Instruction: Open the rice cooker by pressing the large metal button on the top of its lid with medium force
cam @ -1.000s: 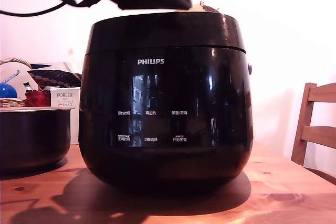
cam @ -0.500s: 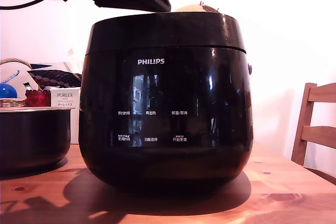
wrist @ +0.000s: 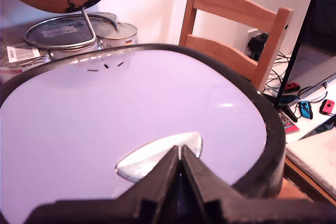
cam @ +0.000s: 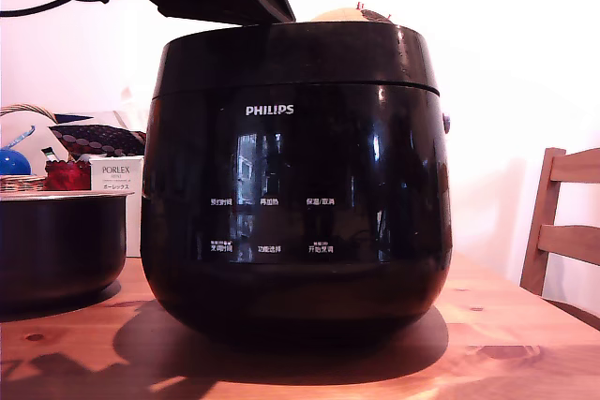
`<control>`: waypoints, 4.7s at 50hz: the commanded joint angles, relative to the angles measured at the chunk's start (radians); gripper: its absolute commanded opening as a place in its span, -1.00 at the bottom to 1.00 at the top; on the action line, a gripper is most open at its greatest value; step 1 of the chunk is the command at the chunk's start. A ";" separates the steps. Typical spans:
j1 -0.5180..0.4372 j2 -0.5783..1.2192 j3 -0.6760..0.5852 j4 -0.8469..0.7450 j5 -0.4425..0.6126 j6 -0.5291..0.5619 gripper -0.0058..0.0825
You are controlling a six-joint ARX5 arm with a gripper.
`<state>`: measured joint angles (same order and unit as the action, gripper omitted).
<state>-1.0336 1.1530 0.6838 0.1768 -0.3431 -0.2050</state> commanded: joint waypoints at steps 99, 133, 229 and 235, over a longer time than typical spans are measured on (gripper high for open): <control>0.036 0.104 -0.024 -0.177 0.057 -0.035 -0.92; 0.018 0.102 -0.039 0.124 0.047 -0.048 -0.92; 0.118 -0.272 -0.039 0.122 -0.058 0.320 -0.92; 0.166 -0.320 -0.039 0.061 -0.057 0.343 -0.92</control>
<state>-0.8906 0.8505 0.6735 0.2459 -0.3958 0.1246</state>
